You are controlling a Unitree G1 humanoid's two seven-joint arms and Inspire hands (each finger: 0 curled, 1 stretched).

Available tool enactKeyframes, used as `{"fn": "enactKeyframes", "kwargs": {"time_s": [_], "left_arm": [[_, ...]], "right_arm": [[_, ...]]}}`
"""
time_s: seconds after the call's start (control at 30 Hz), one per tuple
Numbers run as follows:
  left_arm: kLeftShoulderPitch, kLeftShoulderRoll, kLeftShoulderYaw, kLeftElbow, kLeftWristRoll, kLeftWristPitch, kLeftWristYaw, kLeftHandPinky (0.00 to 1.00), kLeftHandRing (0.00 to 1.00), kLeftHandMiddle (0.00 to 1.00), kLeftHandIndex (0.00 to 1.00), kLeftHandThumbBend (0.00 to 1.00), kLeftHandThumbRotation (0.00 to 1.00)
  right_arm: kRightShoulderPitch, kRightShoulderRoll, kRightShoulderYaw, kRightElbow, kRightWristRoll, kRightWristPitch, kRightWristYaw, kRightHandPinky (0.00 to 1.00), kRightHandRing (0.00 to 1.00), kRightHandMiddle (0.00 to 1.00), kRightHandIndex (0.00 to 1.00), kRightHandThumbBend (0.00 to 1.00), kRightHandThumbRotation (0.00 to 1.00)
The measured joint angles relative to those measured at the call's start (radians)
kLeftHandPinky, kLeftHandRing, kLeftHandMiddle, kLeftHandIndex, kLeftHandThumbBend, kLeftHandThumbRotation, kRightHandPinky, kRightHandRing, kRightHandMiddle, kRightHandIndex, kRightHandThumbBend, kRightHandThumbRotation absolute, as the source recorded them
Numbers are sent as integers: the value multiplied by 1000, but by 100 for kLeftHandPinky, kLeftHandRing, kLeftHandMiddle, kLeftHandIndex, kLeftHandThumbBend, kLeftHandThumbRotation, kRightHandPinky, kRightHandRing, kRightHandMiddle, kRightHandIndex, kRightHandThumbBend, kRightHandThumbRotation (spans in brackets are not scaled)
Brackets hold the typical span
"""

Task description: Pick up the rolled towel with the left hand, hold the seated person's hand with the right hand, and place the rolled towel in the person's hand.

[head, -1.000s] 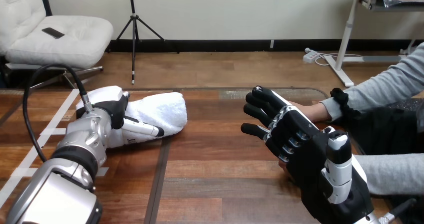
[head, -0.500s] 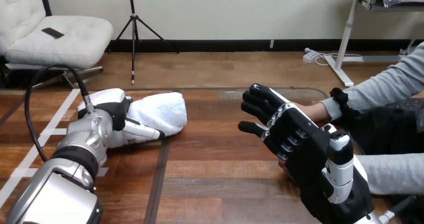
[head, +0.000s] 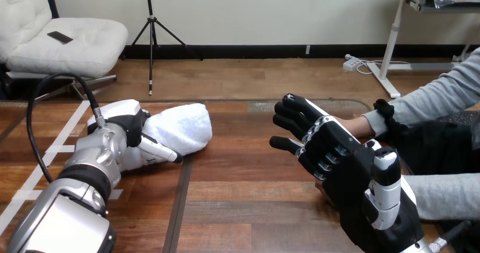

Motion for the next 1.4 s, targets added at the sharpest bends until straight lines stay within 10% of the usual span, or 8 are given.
{"fn": "enactKeyframes", "kwargs": {"time_s": [0.97, 1.4], "left_arm": [[-1, 0, -12, 0, 11, 1, -18, 84, 96, 95, 90, 95, 46], [-9, 1, -21, -1, 25, 7, -32, 69, 83, 86, 85, 90, 41]], "right_arm": [[0, 2, 2, 0, 0, -1, 0, 81, 93, 91, 89, 91, 100], [0, 3, 2, 0, 0, -5, -1, 78, 93, 92, 89, 91, 100]]}}
